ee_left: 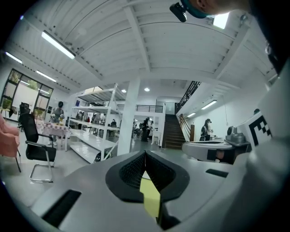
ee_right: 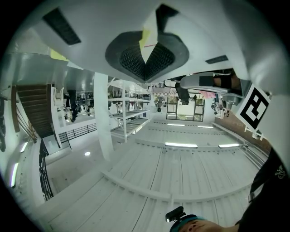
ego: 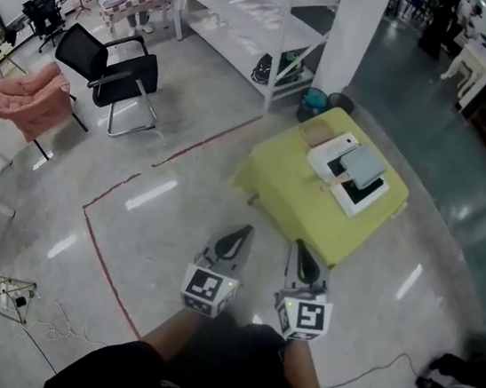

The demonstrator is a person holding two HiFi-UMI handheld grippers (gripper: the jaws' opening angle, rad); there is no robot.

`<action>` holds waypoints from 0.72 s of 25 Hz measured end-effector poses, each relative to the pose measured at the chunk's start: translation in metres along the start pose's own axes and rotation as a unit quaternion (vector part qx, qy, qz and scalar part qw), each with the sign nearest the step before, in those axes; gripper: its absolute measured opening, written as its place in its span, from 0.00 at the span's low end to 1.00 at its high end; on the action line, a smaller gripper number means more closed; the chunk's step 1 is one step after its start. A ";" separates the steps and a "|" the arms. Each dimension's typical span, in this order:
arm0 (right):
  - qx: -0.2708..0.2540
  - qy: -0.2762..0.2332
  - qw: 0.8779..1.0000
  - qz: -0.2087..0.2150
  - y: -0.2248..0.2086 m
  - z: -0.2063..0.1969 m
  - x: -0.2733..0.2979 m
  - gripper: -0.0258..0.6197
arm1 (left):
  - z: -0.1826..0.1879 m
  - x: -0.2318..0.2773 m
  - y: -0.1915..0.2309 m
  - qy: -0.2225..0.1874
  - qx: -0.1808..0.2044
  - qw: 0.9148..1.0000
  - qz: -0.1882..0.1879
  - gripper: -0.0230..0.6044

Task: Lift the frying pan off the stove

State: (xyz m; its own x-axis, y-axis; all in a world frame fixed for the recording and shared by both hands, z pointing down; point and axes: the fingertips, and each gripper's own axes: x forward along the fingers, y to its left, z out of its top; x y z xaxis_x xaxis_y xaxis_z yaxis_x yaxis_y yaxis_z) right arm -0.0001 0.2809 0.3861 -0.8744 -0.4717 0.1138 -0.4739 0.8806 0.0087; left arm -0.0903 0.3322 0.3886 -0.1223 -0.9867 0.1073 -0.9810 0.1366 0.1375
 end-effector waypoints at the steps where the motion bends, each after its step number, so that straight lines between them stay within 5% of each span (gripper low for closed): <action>1: -0.003 0.002 1.000 -0.002 0.000 -0.001 0.005 0.06 | -0.003 0.002 0.004 0.003 -0.002 1.000 -0.002 0.11; 18: 0.018 0.041 0.998 -0.054 -0.084 -0.039 0.078 0.06 | -0.033 0.115 0.034 0.064 0.001 0.997 -0.050 0.11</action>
State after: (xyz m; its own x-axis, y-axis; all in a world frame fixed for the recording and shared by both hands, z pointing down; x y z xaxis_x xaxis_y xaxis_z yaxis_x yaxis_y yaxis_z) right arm -0.0244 0.1718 0.4326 -0.8072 -0.5573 0.1946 -0.5697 0.8218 -0.0094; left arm -0.1329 0.2263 0.4379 -0.0031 -0.9758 0.2186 -0.9875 0.0374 0.1529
